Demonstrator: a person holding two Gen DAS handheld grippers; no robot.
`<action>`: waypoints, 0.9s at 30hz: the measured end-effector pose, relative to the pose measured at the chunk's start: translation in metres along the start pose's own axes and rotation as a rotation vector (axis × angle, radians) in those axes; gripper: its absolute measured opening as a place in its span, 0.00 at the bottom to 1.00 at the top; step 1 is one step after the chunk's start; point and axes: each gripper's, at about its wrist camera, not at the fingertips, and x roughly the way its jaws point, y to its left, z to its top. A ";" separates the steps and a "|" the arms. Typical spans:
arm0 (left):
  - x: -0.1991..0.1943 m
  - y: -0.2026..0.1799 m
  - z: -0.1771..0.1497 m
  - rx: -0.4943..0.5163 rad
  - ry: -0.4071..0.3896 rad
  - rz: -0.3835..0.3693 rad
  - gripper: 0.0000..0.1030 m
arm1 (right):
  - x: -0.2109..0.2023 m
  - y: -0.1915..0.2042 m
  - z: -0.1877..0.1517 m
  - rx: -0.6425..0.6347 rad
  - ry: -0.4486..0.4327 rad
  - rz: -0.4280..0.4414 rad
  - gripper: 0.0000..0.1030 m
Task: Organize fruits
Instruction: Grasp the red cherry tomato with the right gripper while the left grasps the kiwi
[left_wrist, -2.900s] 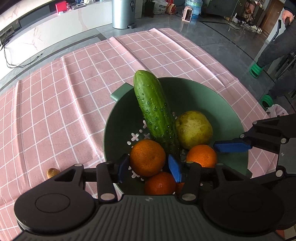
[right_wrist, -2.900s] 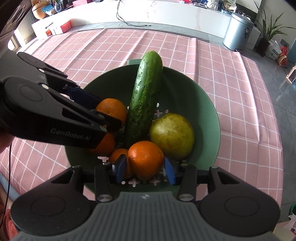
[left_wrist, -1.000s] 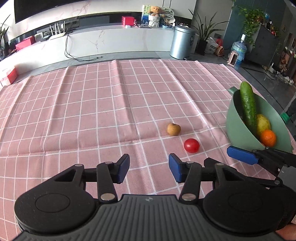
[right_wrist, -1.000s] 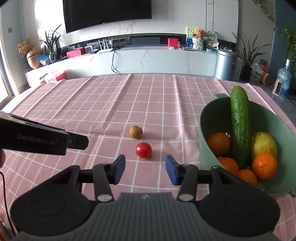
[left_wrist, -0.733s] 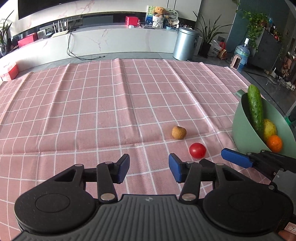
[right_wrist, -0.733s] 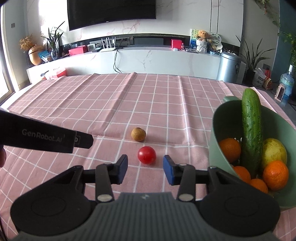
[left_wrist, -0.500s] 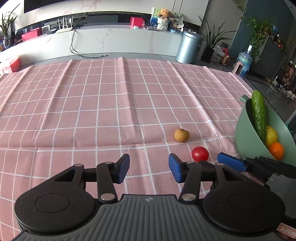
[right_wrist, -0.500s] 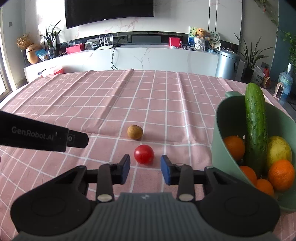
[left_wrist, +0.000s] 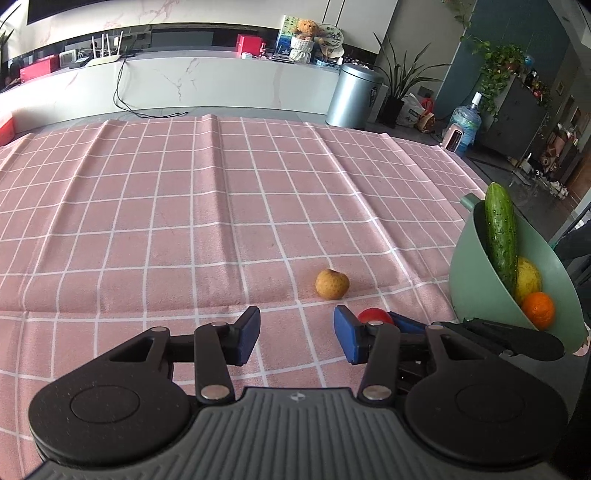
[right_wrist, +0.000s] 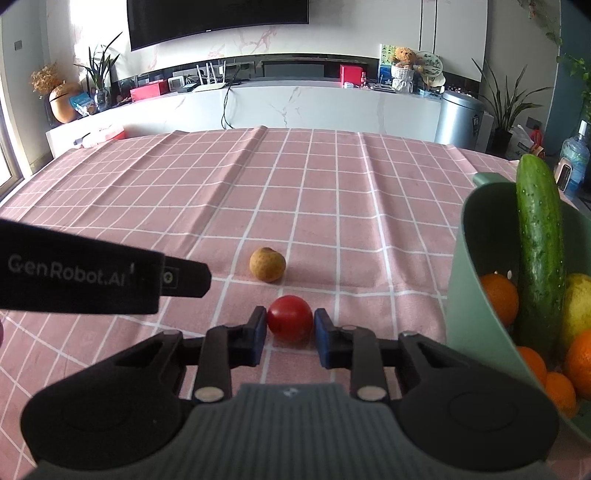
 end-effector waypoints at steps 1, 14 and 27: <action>0.002 -0.001 0.001 0.005 -0.001 -0.006 0.52 | 0.000 0.001 0.000 -0.008 -0.001 -0.004 0.22; 0.047 -0.023 0.013 0.115 0.045 -0.014 0.52 | -0.004 -0.007 -0.003 0.014 0.009 -0.095 0.22; 0.049 -0.023 0.015 0.089 0.037 -0.030 0.27 | -0.004 -0.010 -0.007 0.012 0.002 -0.083 0.22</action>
